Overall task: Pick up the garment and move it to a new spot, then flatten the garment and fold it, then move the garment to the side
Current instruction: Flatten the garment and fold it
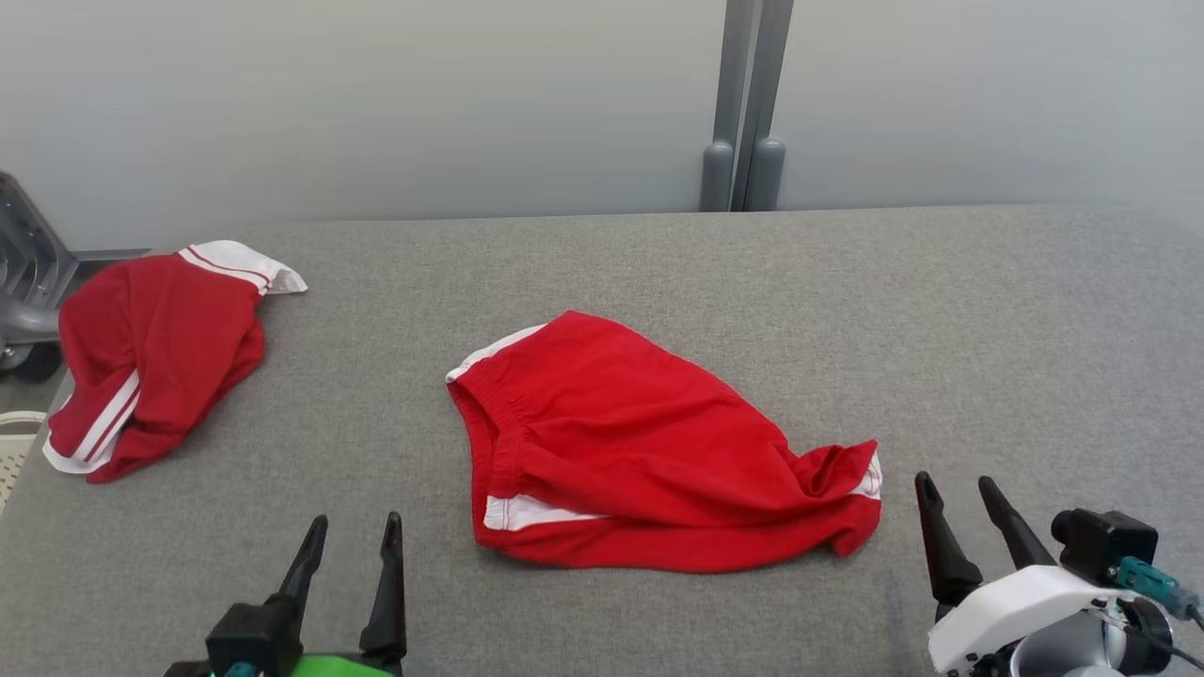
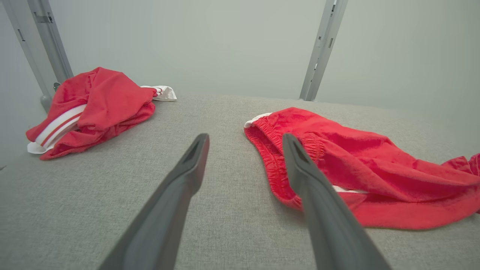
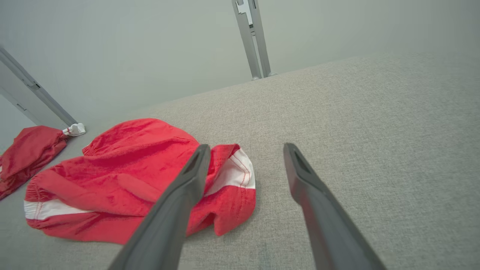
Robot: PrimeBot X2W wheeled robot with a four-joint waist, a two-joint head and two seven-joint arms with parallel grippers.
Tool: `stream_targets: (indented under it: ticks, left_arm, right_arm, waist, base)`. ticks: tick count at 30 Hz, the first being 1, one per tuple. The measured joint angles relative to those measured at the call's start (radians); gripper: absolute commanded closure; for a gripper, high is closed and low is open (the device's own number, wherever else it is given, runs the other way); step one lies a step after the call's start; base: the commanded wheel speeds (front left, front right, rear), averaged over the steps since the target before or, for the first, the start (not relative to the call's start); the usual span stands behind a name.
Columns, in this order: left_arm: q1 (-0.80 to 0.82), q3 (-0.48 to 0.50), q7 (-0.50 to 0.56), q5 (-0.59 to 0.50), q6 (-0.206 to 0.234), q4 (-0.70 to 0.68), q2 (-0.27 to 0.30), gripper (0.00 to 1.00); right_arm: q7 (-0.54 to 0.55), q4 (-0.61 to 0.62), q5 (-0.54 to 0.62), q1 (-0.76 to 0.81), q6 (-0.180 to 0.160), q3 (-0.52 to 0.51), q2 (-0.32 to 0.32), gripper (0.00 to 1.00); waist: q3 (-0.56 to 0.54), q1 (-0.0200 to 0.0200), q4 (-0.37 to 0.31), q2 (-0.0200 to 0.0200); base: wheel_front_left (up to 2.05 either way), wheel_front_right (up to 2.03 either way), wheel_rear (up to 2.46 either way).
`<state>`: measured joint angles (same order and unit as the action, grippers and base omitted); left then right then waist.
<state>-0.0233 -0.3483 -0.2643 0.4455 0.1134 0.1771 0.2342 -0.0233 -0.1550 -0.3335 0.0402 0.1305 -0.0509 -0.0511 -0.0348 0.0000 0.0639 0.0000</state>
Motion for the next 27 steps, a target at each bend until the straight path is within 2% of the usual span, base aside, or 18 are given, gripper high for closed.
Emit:
stream_targets:
  ticks: [5,12,20,27]
  left_arm:
    - [-0.091,0.091,0.000,-0.046,-0.014,-0.041,-0.023,0.00]
    - [-0.151,0.178,0.000,-0.099,-0.050,-0.046,-0.039,0.00]
    - [-0.173,0.208,0.000,-0.126,-0.095,-0.008,-0.036,0.00]
    - [-0.172,0.210,0.000,-0.141,-0.114,0.012,-0.054,0.00]
  right_arm:
    - [-0.059,0.010,0.039,0.019,0.000,0.031,0.002,0.00]
    - [-0.084,0.004,0.101,0.028,0.000,0.041,0.001,0.00]
    - [-0.058,-0.018,0.093,0.031,0.000,0.033,0.001,0.00]
    - [-0.056,-0.023,0.087,0.032,0.000,0.037,0.001,0.00]
  waist:
    - [-0.017,0.0000,0.000,0.0000]
    - [-0.036,0.0000,0.014,0.0000]
    - [-0.049,0.0000,0.027,0.0000]
    - [-0.047,0.0000,0.021,0.0000]
  base:
    - [0.00,0.00,0.00]
    - [0.00,0.00,0.00]
    - [0.00,0.00,0.00]
    - [0.00,0.00,0.00]
